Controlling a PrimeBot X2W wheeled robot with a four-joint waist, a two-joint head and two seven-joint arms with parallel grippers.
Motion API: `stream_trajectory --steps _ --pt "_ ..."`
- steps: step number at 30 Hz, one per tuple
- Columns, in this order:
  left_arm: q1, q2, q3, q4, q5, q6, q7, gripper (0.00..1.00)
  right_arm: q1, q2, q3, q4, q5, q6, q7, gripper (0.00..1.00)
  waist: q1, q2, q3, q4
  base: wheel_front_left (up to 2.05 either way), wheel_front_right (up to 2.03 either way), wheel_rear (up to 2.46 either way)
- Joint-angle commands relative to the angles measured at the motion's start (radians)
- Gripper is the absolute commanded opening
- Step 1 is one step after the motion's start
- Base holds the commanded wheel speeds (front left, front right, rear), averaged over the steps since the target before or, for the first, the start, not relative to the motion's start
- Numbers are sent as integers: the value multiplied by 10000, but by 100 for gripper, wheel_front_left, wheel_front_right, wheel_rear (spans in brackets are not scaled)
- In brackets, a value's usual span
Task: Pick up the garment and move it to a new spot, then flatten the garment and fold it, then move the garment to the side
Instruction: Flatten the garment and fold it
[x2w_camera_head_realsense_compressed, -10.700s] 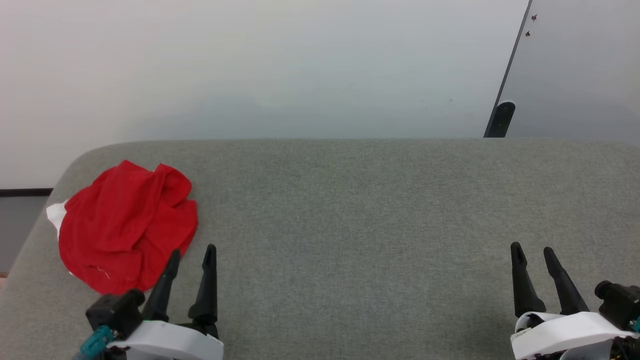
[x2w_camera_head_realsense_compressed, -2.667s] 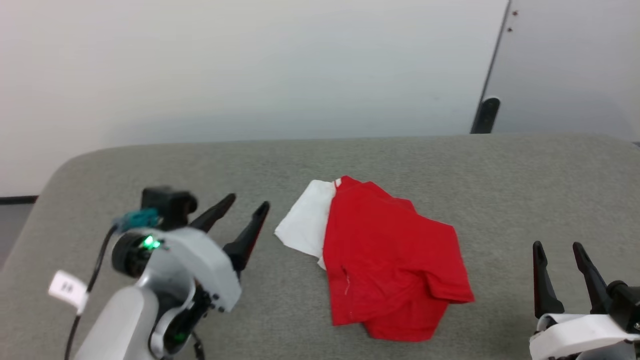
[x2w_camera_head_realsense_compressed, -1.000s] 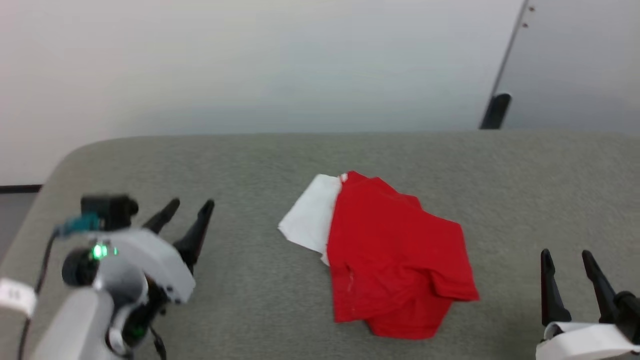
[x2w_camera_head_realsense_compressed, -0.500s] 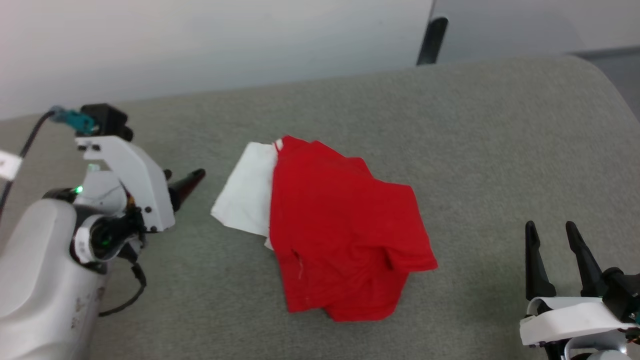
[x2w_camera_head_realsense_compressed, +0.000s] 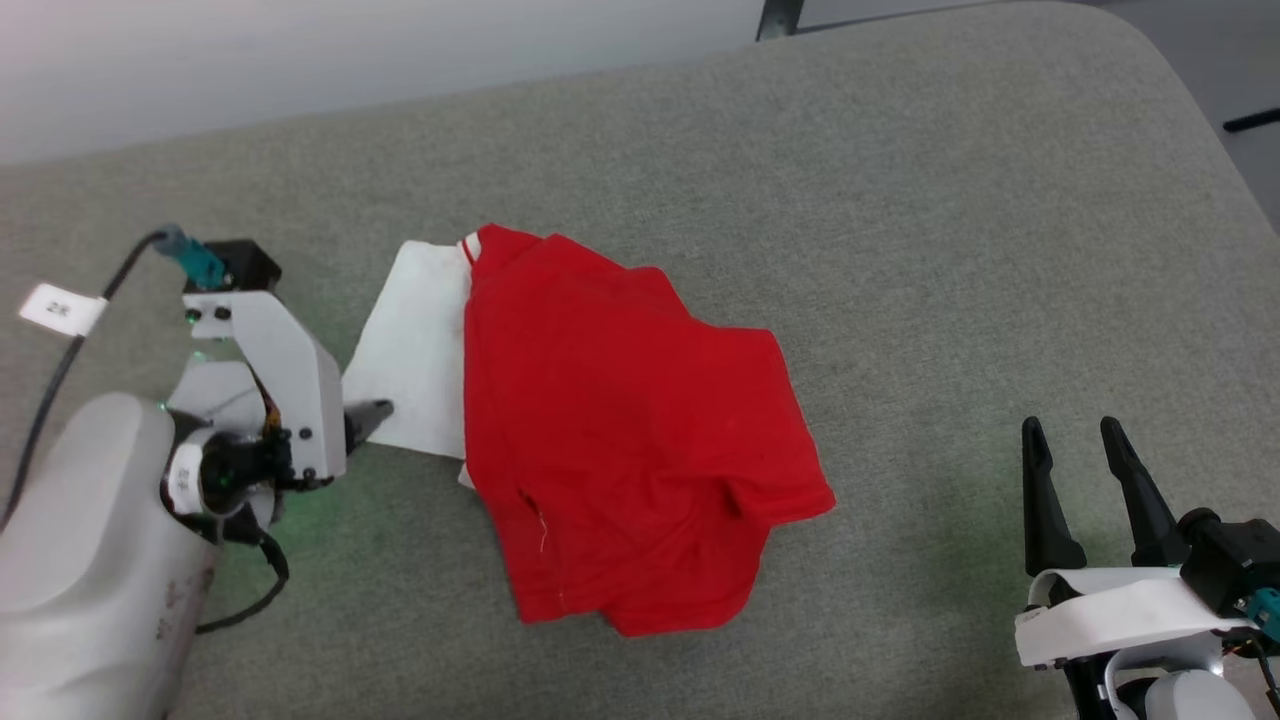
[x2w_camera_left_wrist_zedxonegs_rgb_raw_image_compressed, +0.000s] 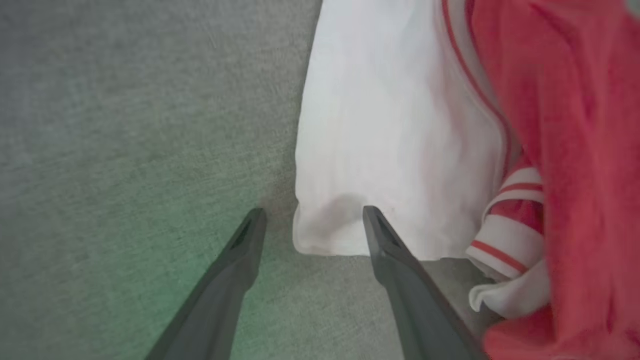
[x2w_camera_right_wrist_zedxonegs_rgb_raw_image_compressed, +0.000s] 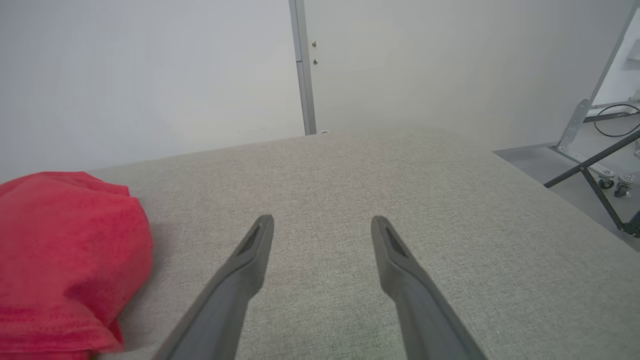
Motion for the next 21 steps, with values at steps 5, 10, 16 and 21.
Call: stream_trajectory --steps 5,10,16,21 --pt "-104 -65 -278 919 246 23 22 100 -243 25 6 -85 83 4 -54 100 0 -1 249 -59 0 0 0" --pt "-121 -269 -391 1476 132 22 194 37 -335 25 19 -93 87 4 -55 100 0 -1 300 -14 0 0 0" --pt "-313 -385 -548 1662 139 -114 267 0 -296 22 -106 -67 -37 4 -56 100 0 -1 155 211 0 0 0" --pt "-564 -186 -411 1434 228 -102 -58 0 -171 22 -202 -36 -165 4 -57 100 0 -1 -144 542 0 0 0"
